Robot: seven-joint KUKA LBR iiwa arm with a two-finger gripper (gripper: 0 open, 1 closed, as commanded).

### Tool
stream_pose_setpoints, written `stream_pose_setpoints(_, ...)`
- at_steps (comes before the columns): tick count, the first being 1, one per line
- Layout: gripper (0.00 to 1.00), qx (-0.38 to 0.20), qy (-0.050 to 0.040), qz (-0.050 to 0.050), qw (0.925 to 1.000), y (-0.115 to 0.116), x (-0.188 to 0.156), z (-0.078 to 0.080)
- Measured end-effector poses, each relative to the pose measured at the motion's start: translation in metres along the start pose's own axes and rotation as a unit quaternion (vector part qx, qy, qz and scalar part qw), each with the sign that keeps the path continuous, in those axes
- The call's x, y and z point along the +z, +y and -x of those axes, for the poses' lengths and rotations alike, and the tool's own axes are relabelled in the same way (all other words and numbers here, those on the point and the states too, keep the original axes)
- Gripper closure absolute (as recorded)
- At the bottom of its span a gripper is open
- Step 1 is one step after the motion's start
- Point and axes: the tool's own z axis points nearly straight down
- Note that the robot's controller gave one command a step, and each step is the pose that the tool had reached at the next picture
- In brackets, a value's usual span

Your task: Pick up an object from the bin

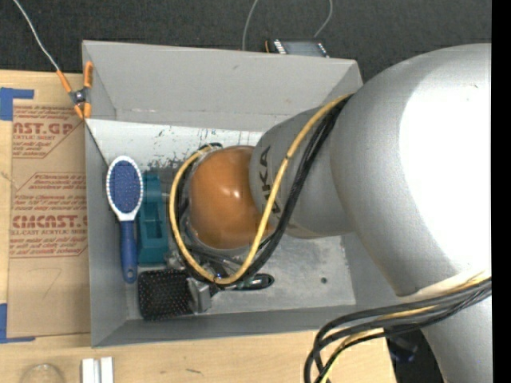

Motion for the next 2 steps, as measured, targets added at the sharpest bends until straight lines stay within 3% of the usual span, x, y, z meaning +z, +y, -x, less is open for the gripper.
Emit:
stream_pose_setpoints(1, 1.00, -0.025, -0.0038, -0.002, 0.9997, -0.095, -0.143, -0.029)
stream_pose_setpoints(2, 1.00, -0.021, -0.0073, -0.003, 0.9997, -0.081, -0.190, -0.017)
